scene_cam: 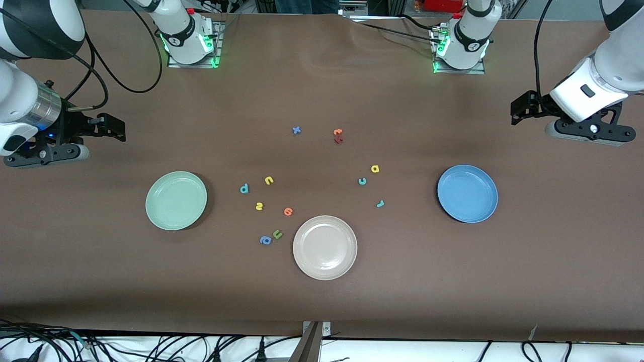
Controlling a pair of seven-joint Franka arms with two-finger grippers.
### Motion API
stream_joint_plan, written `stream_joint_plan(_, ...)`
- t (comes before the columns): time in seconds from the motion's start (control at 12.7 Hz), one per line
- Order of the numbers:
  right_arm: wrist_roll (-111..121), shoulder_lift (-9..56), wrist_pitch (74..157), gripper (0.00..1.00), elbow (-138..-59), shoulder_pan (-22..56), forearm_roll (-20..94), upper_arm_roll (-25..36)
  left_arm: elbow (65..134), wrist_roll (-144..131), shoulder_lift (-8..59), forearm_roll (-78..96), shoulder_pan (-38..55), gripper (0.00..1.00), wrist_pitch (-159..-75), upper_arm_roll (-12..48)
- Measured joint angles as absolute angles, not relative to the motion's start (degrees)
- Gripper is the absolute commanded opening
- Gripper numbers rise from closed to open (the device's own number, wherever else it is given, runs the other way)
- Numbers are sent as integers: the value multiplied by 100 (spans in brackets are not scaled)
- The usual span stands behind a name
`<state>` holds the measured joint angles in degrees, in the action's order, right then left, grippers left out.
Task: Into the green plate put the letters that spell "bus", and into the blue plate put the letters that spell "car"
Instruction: 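Grasp the yellow d with the left gripper while the right gripper reaches the p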
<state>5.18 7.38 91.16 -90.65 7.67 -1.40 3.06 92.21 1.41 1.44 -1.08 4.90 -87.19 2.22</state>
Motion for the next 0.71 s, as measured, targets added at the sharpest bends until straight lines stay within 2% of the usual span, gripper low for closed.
stream_joint_plan(0.24,518,740,9117,100,-9065,767,-141,306,9232,141,324,406,514,100,-8726,237)
stream_joint_plan(0.39,518,742,9116,100,-9063,767,-141,306,9242,141,723,724,539,100,-8805,340)
stream_joint_plan(0.71,519,754,9114,100,-9059,767,-146,306,9290,135,1854,791,962,100,-10105,567)
